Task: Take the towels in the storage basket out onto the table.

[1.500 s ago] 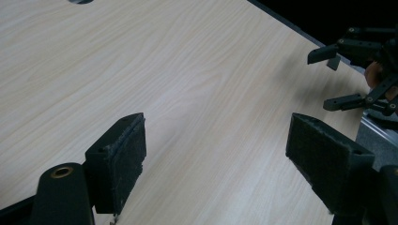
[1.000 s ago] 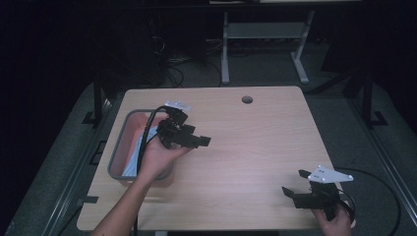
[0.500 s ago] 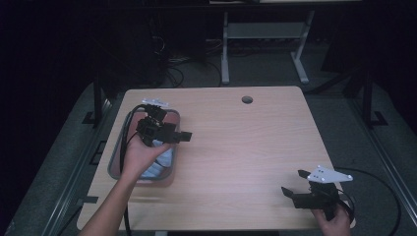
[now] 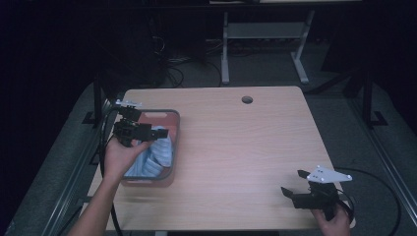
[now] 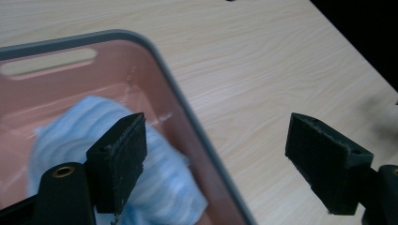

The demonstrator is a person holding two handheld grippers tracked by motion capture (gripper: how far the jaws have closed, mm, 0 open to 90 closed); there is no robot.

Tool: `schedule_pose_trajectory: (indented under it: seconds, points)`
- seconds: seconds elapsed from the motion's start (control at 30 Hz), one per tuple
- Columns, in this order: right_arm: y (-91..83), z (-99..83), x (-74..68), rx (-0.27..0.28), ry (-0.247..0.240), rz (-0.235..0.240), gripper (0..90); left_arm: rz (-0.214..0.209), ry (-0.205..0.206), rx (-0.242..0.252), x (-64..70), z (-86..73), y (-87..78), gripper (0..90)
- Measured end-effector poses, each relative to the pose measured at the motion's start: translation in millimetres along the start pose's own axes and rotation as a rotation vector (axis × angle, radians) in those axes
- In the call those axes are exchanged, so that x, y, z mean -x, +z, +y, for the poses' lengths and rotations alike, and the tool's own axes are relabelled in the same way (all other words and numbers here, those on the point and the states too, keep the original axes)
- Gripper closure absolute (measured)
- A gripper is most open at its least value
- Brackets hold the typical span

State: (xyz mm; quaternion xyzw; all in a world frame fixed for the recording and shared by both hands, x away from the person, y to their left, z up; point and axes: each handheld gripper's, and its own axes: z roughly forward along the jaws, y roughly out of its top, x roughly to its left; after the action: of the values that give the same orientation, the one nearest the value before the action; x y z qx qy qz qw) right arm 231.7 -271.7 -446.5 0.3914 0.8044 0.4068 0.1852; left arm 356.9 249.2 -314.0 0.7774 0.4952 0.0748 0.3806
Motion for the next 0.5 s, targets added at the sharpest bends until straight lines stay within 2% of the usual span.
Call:
schedule_pose_trajectory:
  seconds: [0.33,0.5]
  points:
    - [0.4,0.3,-1.6,0.0,-0.003,0.001,14.2,0.079,-0.064,-0.01,-21.9,-14.9,-1.3,18.6]
    - [0.9,0.3,-1.6,-0.001,-0.003,0.002,14.2,0.119,-0.083,-0.018,-30.7,-20.1,-2.3,18.6]
